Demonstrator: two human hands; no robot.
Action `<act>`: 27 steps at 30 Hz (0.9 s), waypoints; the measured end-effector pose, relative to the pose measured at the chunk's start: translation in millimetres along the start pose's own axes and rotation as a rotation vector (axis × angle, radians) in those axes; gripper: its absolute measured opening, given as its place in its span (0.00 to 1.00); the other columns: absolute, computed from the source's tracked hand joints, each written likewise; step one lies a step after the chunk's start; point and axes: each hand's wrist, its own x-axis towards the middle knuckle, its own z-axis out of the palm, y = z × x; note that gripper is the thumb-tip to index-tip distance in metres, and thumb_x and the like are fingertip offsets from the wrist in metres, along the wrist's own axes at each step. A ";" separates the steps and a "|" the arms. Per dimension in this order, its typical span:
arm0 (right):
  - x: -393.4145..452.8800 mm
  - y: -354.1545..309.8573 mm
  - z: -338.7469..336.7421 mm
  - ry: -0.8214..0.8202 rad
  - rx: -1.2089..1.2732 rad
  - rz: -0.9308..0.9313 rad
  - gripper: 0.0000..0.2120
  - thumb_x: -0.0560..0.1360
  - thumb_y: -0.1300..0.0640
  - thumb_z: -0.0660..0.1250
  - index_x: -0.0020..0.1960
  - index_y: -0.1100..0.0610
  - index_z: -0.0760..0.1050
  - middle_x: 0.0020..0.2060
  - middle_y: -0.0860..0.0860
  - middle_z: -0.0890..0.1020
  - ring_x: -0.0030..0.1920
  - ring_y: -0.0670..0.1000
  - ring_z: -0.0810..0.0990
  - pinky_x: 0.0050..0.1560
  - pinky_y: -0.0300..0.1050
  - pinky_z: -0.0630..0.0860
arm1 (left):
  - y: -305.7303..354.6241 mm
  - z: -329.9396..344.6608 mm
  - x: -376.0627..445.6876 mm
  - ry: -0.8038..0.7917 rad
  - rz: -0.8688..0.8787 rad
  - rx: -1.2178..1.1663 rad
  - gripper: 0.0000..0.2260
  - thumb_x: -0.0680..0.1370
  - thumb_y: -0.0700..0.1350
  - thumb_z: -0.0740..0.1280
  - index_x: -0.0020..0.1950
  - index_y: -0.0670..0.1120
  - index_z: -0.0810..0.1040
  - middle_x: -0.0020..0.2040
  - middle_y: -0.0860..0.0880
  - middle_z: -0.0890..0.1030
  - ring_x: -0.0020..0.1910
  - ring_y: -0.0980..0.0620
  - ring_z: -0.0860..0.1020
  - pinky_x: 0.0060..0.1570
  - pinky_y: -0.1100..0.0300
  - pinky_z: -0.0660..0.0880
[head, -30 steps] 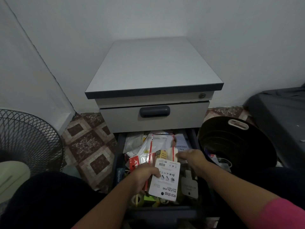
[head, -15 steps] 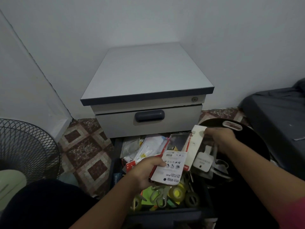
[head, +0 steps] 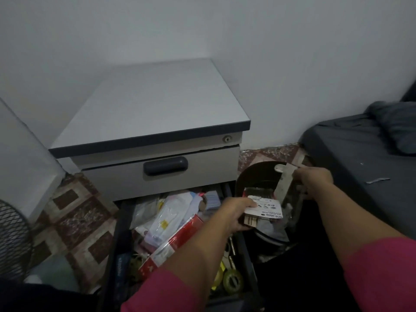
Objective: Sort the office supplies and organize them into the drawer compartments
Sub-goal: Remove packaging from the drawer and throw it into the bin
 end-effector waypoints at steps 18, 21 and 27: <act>-45.8 -13.6 32.6 -0.410 -0.129 -0.068 0.10 0.78 0.62 0.63 0.58 0.59 0.76 0.58 0.57 0.78 0.58 0.58 0.76 0.60 0.55 0.70 | -24.6 -90.1 -66.4 0.115 0.153 -0.033 0.05 0.80 0.42 0.63 0.53 0.41 0.75 0.53 0.42 0.80 0.53 0.45 0.79 0.50 0.56 0.77; -67.2 -8.4 46.8 -0.498 -0.158 -0.144 0.05 0.77 0.62 0.64 0.48 0.56 0.78 0.52 0.56 0.81 0.52 0.56 0.78 0.50 0.50 0.73 | -39.5 -131.0 -92.9 0.211 0.175 0.037 0.03 0.80 0.40 0.63 0.48 0.42 0.75 0.45 0.42 0.81 0.43 0.47 0.80 0.39 0.59 0.77; -117.7 15.5 85.9 -0.608 -0.217 -0.175 0.04 0.76 0.65 0.65 0.49 0.61 0.77 0.43 0.59 0.79 0.41 0.55 0.76 0.36 0.44 0.72 | -76.8 -195.7 -106.9 0.405 0.254 0.387 0.03 0.76 0.38 0.68 0.42 0.40 0.76 0.39 0.44 0.78 0.36 0.49 0.78 0.37 0.59 0.72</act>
